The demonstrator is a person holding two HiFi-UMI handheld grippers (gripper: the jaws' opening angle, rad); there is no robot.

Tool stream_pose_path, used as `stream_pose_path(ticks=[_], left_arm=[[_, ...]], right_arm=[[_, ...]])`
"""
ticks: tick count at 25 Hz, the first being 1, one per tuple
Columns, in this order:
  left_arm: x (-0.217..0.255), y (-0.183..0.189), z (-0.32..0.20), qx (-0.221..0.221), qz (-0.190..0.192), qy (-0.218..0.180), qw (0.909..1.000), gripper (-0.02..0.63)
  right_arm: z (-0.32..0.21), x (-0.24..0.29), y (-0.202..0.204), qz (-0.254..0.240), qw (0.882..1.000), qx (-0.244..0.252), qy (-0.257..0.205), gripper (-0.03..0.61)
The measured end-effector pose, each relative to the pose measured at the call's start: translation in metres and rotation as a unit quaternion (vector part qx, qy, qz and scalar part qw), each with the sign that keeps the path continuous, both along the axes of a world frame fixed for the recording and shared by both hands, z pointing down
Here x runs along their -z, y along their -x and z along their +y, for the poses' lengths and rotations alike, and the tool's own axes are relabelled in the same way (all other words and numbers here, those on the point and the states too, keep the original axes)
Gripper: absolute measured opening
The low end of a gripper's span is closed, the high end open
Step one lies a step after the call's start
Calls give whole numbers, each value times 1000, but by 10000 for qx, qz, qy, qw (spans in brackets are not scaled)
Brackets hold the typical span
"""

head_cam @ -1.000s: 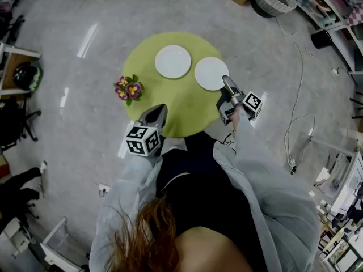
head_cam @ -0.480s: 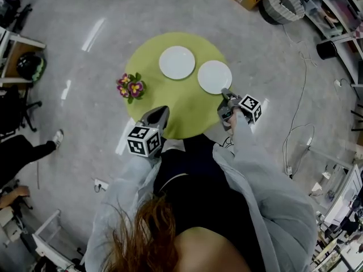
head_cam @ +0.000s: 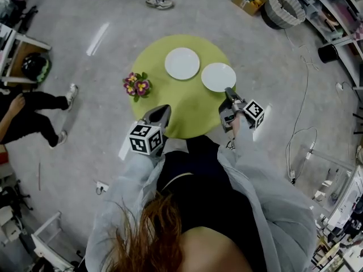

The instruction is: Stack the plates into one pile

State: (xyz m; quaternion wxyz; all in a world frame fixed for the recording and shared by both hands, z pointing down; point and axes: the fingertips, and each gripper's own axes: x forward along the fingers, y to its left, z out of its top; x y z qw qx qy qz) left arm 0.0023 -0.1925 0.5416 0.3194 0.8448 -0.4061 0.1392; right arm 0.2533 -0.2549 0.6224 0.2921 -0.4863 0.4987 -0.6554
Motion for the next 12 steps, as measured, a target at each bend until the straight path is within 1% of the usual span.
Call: stream_pose_path(ticks=[3,6,12], left_arm=[[2,1,3,-1,25,-52,10000,12],[2,2,7,-4,55,-109,9999,12],[8,6,18,73,43,-188,9998,12]], right_arm=[[4,13,-1,3,9997,5,-228,18],[10,23,-8,-33,9989,-93,-449,17],[22,24,-17,-199,9982,-148,-551,17]])
